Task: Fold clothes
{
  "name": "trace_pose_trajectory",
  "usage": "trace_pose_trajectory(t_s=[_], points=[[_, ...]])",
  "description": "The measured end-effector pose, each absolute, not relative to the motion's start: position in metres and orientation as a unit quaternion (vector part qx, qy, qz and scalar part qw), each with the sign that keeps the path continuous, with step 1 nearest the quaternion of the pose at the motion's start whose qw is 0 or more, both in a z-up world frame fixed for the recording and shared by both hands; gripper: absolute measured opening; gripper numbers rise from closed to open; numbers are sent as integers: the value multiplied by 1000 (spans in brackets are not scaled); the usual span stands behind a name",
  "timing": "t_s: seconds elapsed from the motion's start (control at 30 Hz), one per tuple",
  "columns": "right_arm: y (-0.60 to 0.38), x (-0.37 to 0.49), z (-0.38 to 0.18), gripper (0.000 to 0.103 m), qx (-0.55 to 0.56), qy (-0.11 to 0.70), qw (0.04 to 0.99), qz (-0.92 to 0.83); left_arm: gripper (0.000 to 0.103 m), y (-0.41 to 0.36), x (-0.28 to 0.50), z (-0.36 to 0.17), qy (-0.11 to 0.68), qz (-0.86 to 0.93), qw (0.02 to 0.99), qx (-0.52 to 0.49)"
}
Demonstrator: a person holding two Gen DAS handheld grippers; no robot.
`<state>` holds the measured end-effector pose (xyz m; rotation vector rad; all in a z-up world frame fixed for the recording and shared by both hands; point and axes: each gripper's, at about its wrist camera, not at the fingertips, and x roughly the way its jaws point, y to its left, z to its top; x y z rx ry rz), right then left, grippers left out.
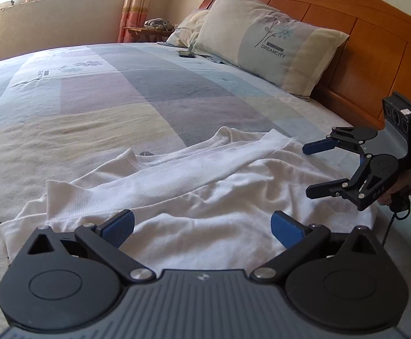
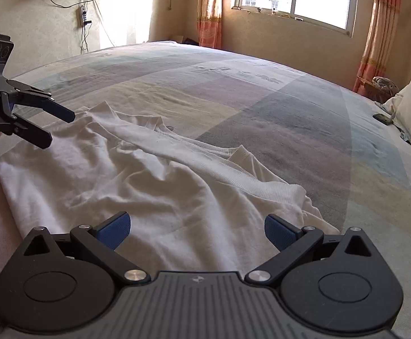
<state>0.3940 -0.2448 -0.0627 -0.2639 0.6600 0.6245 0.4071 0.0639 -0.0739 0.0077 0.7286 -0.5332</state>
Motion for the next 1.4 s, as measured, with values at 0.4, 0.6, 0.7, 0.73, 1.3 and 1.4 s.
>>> trace_pose_trajectory(t_s=[0.4,0.6,0.7,0.73,1.3,1.4], points=[[-297,421,-63,103,32,336,903,265,102,83,398,-69,347,-232,908,-15],[-265,390,-48,103,-48,346,893,285,102,104,382,-80,407,-163,898,28],[-273,369,-44,103,-68,365,886,279,102,118,356,-67,402,-141,904,27],[-277,363,-43,103,-68,370,886,272,102,118,346,-61,393,-141,908,34],[-216,249,-79,103,-491,275,809,165,103,4,221,-102,234,-128,795,545],[-211,254,-87,103,-504,259,808,163,103,-8,229,-103,214,-128,786,565]])
